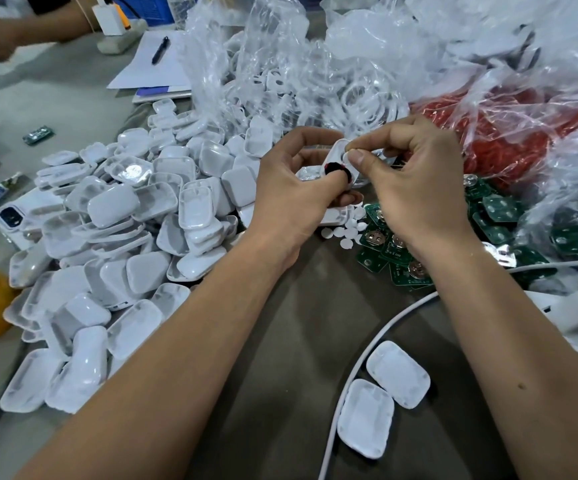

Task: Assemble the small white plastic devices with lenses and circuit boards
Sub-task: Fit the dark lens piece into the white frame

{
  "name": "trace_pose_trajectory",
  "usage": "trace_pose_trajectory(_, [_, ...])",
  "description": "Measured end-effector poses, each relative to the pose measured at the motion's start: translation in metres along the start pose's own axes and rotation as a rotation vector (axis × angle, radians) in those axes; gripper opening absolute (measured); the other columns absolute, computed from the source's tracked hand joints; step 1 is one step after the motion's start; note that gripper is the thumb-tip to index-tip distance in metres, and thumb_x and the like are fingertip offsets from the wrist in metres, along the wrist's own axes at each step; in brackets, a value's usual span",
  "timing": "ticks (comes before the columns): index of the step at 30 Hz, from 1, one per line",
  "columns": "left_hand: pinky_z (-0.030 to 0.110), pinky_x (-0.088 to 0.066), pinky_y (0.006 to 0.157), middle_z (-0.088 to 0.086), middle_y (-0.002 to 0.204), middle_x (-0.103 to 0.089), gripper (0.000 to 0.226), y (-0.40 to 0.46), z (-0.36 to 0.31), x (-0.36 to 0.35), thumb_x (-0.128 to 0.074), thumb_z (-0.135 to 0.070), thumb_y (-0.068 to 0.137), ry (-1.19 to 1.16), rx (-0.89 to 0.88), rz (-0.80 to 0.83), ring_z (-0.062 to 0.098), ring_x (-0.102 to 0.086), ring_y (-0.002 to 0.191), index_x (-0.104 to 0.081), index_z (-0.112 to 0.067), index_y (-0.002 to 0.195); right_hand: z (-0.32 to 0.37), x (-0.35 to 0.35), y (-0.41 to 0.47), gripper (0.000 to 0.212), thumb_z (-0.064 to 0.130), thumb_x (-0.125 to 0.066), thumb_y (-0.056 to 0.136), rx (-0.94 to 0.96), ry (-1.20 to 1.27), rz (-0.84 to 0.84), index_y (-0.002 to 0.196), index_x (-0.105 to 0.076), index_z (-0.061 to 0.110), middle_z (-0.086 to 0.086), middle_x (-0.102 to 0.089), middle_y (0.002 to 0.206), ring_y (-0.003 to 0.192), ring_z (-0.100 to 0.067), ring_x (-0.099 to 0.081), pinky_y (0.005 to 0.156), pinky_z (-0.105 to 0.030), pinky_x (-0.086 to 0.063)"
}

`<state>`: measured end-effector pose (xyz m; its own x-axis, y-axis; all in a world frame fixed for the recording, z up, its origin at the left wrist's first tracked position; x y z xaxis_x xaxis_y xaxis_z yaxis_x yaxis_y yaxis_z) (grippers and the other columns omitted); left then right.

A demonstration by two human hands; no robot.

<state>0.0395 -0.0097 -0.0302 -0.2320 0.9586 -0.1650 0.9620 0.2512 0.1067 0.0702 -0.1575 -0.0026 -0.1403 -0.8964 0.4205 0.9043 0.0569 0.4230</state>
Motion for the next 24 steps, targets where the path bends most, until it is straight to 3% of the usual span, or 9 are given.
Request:
trace_pose_trajectory(6, [0.031,-0.059,0.063,0.020,0.100,-0.069,0.033,0.000,-0.001,0.000,-0.063,0.015,0.084,0.014,-0.016,0.003,0.027,-0.072,0.064,-0.067,-0.005,0.111,0.001,0.000,0.000,0.007,0.024,-0.082,0.088,0.021,-0.027,-0.007,0.093,-0.079,0.026,0.001,-0.068,0.102,0.093,-0.010,-0.063,0.081,-0.019,-0.048])
trace_pose_trajectory(13, [0.029,-0.058,0.061,0.020,0.100,-0.069,0.034,-0.001,-0.002,0.000,-0.061,0.016,0.083,0.033,-0.046,0.027,0.026,-0.072,0.061,-0.067,-0.003,0.111,0.003,-0.001,-0.002,0.004,0.016,-0.081,0.088,0.032,0.030,-0.014,0.091,-0.080,0.019,0.007,-0.075,0.089,0.079,-0.005,-0.072,0.077,-0.033,-0.062])
trace_pose_trajectory(19, [0.031,-0.058,0.060,0.017,0.096,-0.070,0.034,0.001,-0.001,-0.001,-0.061,0.015,0.082,0.058,-0.064,0.044,0.027,-0.072,0.062,-0.068,-0.004,0.110,-0.006,-0.004,-0.002,0.010,0.011,-0.083,0.085,-0.029,0.129,-0.013,0.086,-0.075,0.016,0.001,-0.076,0.077,0.065,-0.016,-0.075,0.065,-0.044,-0.064])
trace_pose_trajectory(24, [0.028,-0.058,0.058,0.011,0.090,-0.070,0.034,0.002,-0.002,0.000,-0.061,0.016,0.081,0.070,-0.075,0.077,0.022,-0.071,0.058,-0.070,-0.004,0.107,-0.015,-0.001,0.000,0.024,0.012,-0.089,0.080,-0.094,0.224,-0.006,0.090,-0.068,0.018,-0.005,-0.075,0.084,0.078,-0.022,-0.076,0.069,-0.046,-0.065])
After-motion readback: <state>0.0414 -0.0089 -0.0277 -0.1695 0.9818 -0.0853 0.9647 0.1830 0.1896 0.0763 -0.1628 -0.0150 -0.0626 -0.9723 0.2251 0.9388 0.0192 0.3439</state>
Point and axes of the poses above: each hand's wrist, its own y-axis towards the middle knuckle, its own x-axis out of the back of the hand, z = x × y, the point moved 6 cm from there along y, towards the middle knuckle
